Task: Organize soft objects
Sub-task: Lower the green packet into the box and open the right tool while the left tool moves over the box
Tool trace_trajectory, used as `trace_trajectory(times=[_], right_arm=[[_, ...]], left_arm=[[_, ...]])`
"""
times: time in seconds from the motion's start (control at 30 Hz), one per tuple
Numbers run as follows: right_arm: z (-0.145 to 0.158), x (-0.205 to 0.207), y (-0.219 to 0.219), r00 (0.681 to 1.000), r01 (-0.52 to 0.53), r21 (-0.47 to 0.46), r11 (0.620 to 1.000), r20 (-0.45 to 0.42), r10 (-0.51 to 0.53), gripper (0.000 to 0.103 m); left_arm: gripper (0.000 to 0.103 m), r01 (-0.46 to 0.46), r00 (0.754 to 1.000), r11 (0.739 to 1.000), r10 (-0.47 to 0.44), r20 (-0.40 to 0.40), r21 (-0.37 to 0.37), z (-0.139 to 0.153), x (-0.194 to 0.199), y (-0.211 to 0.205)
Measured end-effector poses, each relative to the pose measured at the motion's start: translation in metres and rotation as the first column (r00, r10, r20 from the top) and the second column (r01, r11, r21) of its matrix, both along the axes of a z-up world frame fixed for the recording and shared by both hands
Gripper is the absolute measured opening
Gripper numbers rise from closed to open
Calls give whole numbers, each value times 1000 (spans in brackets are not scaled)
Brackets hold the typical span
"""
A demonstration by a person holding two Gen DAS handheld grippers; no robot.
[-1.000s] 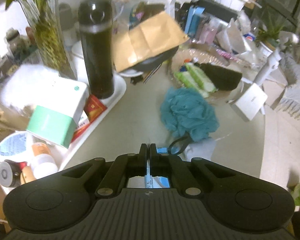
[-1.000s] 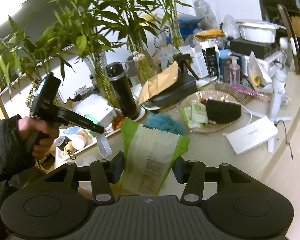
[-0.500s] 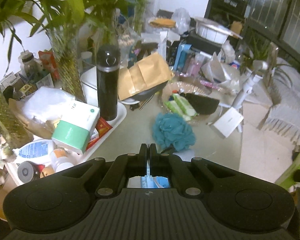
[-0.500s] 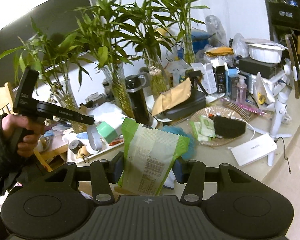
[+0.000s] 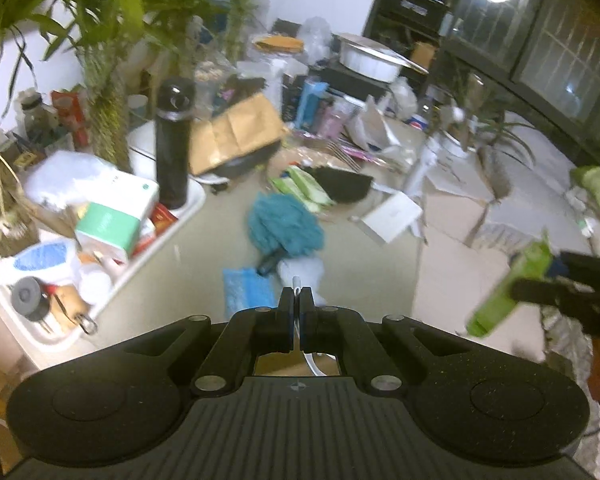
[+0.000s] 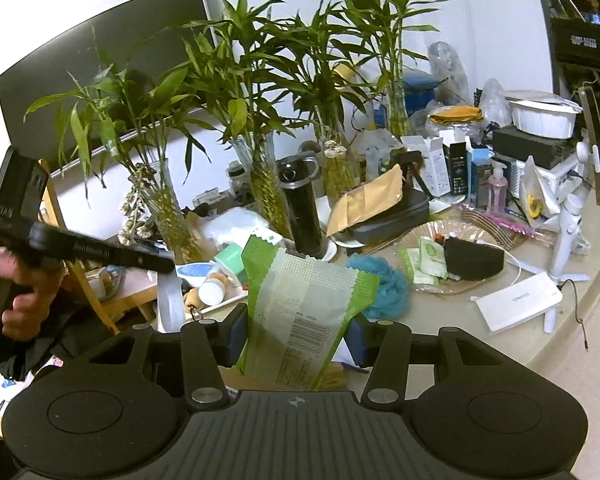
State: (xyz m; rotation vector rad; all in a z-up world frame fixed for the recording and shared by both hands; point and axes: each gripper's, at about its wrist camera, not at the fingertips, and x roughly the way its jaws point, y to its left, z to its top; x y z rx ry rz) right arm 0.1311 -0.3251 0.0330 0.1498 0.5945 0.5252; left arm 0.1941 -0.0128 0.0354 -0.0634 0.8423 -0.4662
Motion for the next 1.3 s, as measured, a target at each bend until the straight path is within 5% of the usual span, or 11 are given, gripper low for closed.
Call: trace_trajectory(times=[0.2,0.27,0.33,0.4,0.8,1.07,1.2,1.3], right_arm=[[4,-9,1,1000,-11,3,1000,11,11,53],[4,-12,1,1000,-14,2,1000,10,14,53],[4,-15,1,1000,-17,0,1000,9,17,53],[5,-19,1,1000,-22,-2,1000,11,22,53],[1,-39,3,998,-60,-7,998,-3,60,53],[0,-46,17,990,-133,-46,990,-48,131,52],[0,-45,28,977,-194,-66,979,-107,187,52],[-10,-27,37,944,-230,-46,972,-255,211,56]], left_arm=[[6,56,998,997,-56,2,-50,-14,-20,-20],[17,43,999,997,-42,8,-60,-19,-24,-24],[51,30,1000,998,-29,10,-62,-23,-27,-25],[56,23,999,997,-20,39,-70,-25,-34,-22],[58,-74,990,996,67,124,58,-21,-78,8],[58,-71,987,995,60,150,68,-20,-108,23],[58,-66,985,995,54,161,70,-20,-118,28],[58,-65,987,996,55,153,66,-22,-120,30]])
